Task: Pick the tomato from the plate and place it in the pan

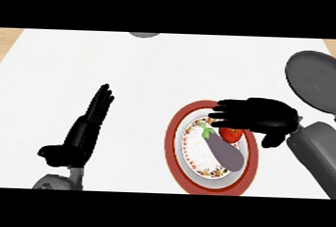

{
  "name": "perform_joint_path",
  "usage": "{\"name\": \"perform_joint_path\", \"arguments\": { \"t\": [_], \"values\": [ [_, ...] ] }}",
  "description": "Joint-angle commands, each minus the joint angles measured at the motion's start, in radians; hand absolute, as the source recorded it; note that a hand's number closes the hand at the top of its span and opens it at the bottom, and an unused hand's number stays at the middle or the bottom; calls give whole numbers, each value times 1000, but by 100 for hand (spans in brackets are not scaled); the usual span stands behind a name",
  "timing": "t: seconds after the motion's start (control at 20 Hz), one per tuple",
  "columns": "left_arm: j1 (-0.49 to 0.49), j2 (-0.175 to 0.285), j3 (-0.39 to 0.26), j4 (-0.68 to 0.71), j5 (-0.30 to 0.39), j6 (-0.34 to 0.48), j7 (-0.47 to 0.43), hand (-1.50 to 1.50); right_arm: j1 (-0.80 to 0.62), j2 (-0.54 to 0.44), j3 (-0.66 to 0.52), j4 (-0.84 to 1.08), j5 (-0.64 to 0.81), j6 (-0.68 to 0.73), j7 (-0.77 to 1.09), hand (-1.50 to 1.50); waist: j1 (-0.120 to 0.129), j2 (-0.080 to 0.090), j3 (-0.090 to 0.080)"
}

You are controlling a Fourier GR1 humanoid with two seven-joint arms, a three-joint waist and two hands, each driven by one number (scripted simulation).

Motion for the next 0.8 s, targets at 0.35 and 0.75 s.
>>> {"name": "perform_joint_path", "arguments": {
  "t": [0.35, 0.75],
  "values": [
    [36, -57, 0, -86, -73, 15, 64, 0, 0, 154, -97, 93, 116, 32, -14, -150, 0, -1, 0],
    [68, -51, 50, -4, -66, -77, -27, 0, 28, 207, -123, 186, 230, -42, -44, -150, -3, -1, 0]
  ]
}}
